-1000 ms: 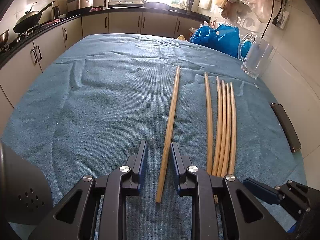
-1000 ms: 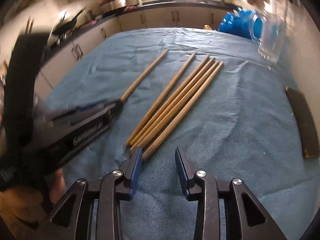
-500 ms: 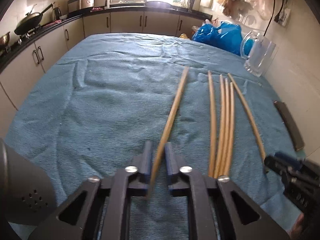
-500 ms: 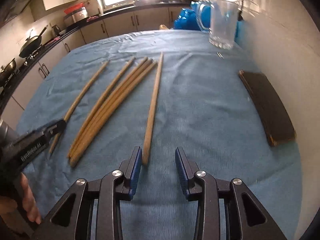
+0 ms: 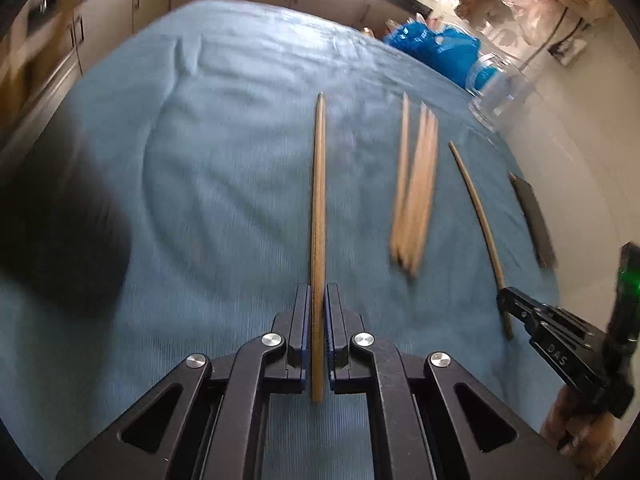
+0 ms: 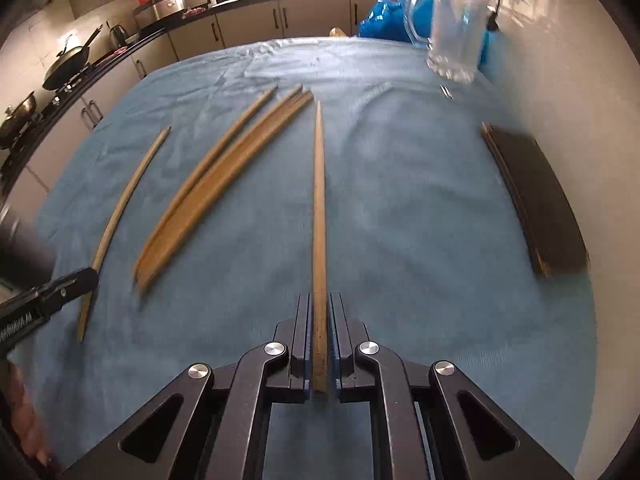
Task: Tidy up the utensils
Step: 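Lift the held chopsticks off the towel with both tools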
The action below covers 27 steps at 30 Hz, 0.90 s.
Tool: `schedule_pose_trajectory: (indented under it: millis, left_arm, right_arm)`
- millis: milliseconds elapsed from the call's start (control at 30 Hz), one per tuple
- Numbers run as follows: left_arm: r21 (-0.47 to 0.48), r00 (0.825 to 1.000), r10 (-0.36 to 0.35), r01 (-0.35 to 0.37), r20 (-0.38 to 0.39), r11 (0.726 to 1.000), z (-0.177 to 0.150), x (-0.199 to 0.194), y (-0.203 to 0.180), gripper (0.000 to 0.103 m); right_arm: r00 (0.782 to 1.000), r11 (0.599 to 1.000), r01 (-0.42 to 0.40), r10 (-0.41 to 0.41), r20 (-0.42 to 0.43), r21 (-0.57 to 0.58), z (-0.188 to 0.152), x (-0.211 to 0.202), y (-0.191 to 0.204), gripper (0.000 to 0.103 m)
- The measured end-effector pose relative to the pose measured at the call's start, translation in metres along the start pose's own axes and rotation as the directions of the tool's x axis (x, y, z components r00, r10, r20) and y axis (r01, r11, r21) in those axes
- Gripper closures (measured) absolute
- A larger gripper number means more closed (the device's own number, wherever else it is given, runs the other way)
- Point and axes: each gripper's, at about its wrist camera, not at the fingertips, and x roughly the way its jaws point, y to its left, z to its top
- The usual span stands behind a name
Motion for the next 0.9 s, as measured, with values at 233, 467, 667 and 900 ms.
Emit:
schedule_pose_trajectory:
  millis: [233,467,667,900]
  left_arm:
    - [0.065,0.994,-0.062,0.068,-0.092,0.996,-0.065,-0.038,0.007,0.097]
    - [0.128,0.993,-0.075,0.086,-0.089,0.988,-0.078,-0.074,0.000,0.082]
    - [0.166,1.000,0.004,-0.004,0.001,0.986,-0.039,-0.063,-0.022,0.082]
    - [0.169,0.987,0.159,-0.159,0.012,0.973,0.021,0.002,-0.032,0.082]
  right_arm:
    - [0.997,0.998,-0.063,0.063,-0.038,-0.014,-0.068,-0.038,-0.020,0.090]
    - [0.997,0.997,-0.071,0.072,0.031,-0.022,-0.066,-0.060,-0.034,0.065]
    - [0.997,0.998,-0.069,0.069,0.036,-0.006,-0.021,-0.038,-0.034,0.065]
    - [0.999,0.999,-0.046,0.046,-0.021,-0.016,0.022,-0.005,-0.029,0.065]
